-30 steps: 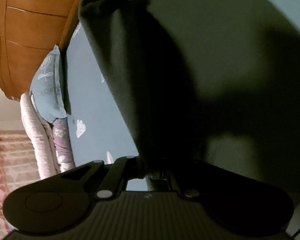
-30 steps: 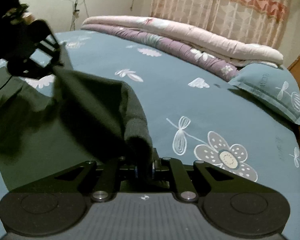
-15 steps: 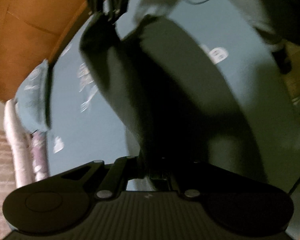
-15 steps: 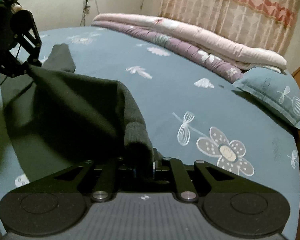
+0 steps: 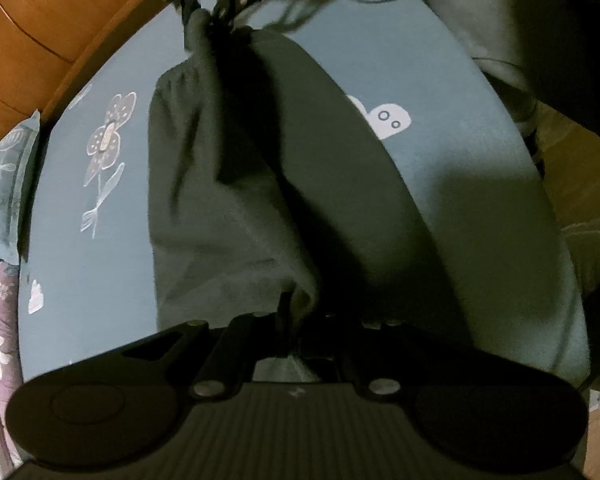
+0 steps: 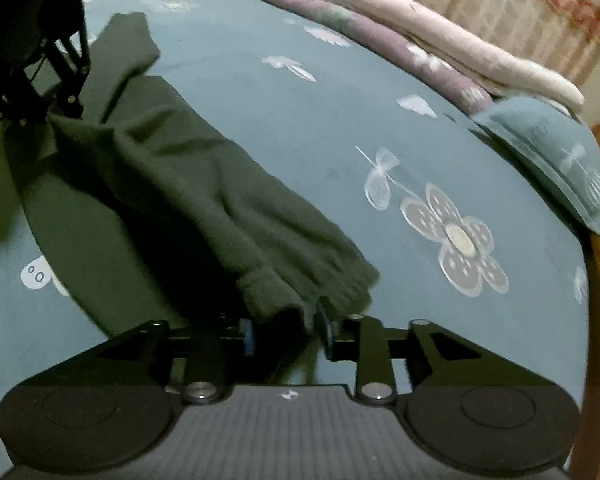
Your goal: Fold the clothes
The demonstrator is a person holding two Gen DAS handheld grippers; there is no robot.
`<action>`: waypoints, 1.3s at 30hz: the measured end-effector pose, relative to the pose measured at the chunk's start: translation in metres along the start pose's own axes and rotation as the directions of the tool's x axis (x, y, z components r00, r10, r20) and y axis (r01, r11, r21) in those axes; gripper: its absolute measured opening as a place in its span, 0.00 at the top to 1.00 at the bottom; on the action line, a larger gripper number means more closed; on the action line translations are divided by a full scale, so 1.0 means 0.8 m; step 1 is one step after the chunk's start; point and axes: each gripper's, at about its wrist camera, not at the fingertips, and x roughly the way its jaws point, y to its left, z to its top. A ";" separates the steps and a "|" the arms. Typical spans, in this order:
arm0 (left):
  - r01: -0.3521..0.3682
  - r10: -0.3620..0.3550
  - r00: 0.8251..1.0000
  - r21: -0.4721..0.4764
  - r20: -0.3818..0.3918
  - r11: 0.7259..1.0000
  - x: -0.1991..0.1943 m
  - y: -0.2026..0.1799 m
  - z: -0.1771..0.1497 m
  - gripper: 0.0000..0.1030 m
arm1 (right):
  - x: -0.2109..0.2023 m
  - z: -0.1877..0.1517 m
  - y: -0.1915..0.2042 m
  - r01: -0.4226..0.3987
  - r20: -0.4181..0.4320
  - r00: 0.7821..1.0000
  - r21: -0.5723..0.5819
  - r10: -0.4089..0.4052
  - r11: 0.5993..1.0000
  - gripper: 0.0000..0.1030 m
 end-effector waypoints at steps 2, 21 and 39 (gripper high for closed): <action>0.005 -0.005 1.000 -0.010 0.017 1.000 0.001 0.000 -0.005 1.00 | -0.013 -0.004 0.006 0.029 -0.049 0.998 0.037 -0.027 0.999 0.60; -0.008 0.010 0.995 -0.016 0.099 1.000 0.003 -0.003 -0.026 1.00 | -0.027 -0.079 0.048 -0.185 0.193 0.978 0.977 -0.076 0.103 0.54; -0.001 -0.011 0.997 0.155 0.080 0.988 -0.006 -0.032 0.013 1.00 | -0.011 -0.056 0.033 0.095 -0.044 0.984 0.949 -0.172 0.301 0.94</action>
